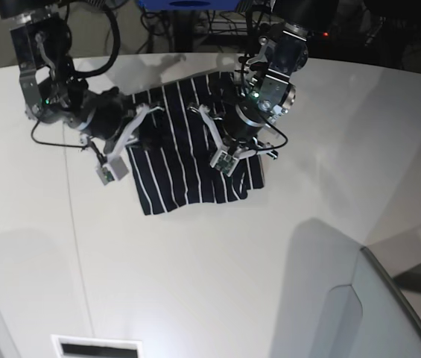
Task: Layout the t-shirt on the table in an organized manner, then fold the t-shirt properly
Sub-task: 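Grasp the shirt edge with the right gripper and pull it outward, then grasp the shirt edges with both grippers and straighten the stack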
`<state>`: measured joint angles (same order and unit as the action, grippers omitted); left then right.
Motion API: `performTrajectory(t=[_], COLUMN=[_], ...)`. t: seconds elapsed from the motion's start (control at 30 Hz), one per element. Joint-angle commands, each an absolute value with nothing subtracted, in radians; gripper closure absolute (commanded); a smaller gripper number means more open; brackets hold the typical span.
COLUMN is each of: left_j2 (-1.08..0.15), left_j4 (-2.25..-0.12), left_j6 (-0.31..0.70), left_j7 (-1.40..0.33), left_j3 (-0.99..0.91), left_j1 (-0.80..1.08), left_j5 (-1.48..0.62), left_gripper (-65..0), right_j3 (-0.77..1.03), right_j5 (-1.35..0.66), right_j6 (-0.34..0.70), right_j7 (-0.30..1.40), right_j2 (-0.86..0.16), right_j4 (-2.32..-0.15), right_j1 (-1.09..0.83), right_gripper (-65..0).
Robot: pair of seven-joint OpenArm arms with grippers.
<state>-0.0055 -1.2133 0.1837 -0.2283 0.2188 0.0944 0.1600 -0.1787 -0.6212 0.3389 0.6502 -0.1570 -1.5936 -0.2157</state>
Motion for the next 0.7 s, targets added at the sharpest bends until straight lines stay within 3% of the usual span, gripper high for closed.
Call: performTrajectory(t=[0.0,0.17,0.33,0.53,0.67], left_j2=[-0.008,-0.008,-0.002,-0.051,-0.111], left_j4=[-1.214,-1.213,-1.305,-1.604,-1.632], left_j6=[0.179,0.179,0.182,0.185,0.185], left_j7=[-0.275,-0.274,-0.277,-0.344,-0.424], left_j3=[0.217,0.217,0.157,0.03,-0.042], left_j1=[0.096,0.097,0.12,0.216,0.257], left_j5=[0.176,0.176,0.148,-0.096,-0.3], left_gripper=[0.0,0.0,0.0,0.0,0.0], right_j3=[-0.176,-0.177,-0.176,-0.176,-0.174], right_j5=[-0.627,-0.631,-0.633,-0.633,-0.633], right_j6=[0.341,0.348,0.348,0.348,0.346], right_j7=[0.634,0.564,0.588,0.59,0.59], right_j2=[-0.162,-0.162,-0.166,-0.197,-0.217], right_j4=[-1.581,-1.372,-1.554,-1.675,-1.669], right_j1=[-0.203,-0.151,-0.208,-0.251,-0.254], right_gripper=[0.0,0.0,0.0,0.0,0.0])
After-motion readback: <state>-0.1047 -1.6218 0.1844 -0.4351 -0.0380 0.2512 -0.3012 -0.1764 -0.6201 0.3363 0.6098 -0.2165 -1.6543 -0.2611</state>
